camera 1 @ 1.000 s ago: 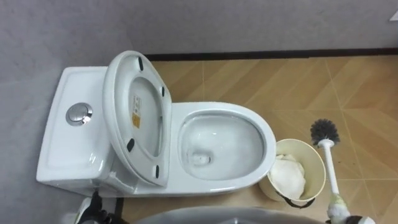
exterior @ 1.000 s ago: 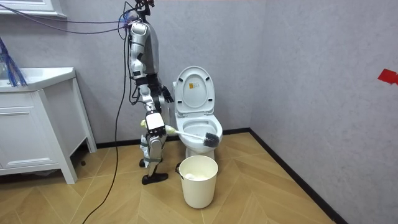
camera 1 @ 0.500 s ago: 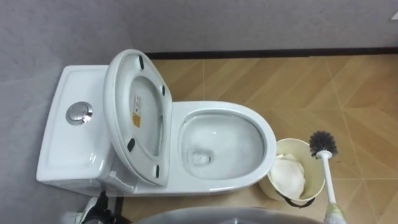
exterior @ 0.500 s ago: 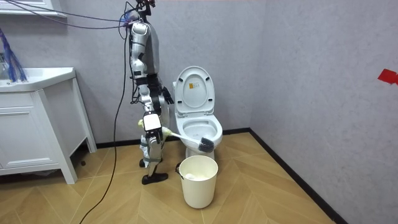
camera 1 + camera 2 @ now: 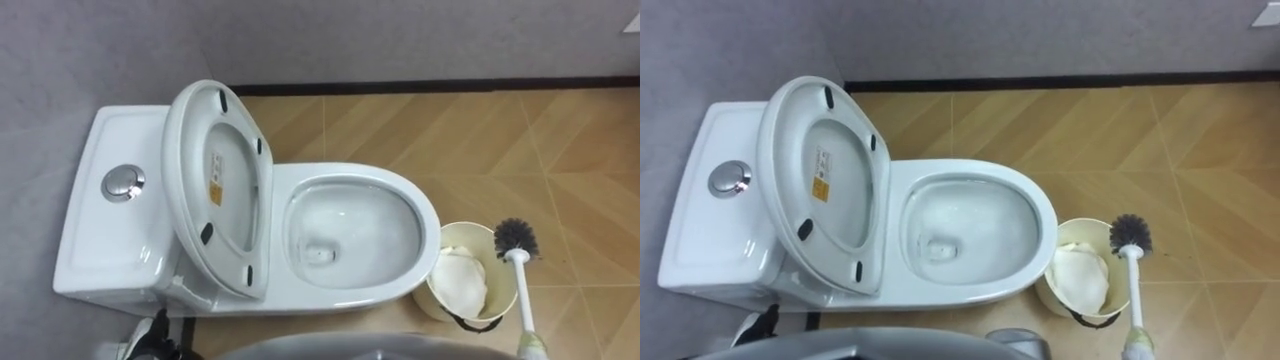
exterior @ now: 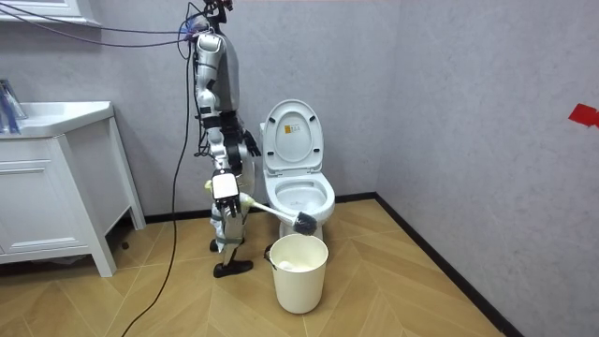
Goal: Brush toilet
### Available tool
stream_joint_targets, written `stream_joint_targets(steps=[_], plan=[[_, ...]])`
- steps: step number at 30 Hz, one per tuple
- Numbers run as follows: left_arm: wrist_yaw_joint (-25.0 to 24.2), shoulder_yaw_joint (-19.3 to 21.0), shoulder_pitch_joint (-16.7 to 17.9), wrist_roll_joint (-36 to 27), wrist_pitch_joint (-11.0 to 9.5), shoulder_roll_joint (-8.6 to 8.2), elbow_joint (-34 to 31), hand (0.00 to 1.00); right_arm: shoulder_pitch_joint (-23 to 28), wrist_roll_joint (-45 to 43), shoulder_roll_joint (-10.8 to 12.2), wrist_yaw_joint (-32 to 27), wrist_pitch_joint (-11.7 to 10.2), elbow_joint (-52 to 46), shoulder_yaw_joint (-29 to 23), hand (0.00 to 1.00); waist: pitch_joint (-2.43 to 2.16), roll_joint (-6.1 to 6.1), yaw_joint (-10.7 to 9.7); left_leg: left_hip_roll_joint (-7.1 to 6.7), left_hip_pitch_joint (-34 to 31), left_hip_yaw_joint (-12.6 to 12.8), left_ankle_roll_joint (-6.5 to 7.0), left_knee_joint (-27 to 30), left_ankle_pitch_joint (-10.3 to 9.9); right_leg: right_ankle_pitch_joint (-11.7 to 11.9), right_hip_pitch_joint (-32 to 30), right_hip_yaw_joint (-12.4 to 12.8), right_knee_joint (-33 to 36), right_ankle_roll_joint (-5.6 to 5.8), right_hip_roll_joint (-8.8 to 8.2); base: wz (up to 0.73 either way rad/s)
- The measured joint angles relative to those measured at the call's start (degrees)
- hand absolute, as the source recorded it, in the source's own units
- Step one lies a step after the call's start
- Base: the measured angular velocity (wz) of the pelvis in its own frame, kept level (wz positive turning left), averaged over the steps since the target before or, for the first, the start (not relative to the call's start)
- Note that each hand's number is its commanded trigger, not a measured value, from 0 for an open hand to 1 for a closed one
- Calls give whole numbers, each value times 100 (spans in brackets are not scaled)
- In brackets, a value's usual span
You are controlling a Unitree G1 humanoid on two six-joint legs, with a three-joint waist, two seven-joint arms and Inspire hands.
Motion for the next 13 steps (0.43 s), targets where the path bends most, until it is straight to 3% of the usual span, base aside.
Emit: stream_joint_targets(steps=[8,13], plan=[[-1,42,28,45,219,4,206,0,16,191,11,587,182,14,217,0,19,-150,46,-4,-2,-46,0,1,0,1,0,-11,5,2,-7,1],[-9,44,11,55,248,5,243,0,14,288,12,936,232,13,214,0,22,-161,95,-3,-13,-67,0,3,0,2,0,-19,11,4,-6,2]])
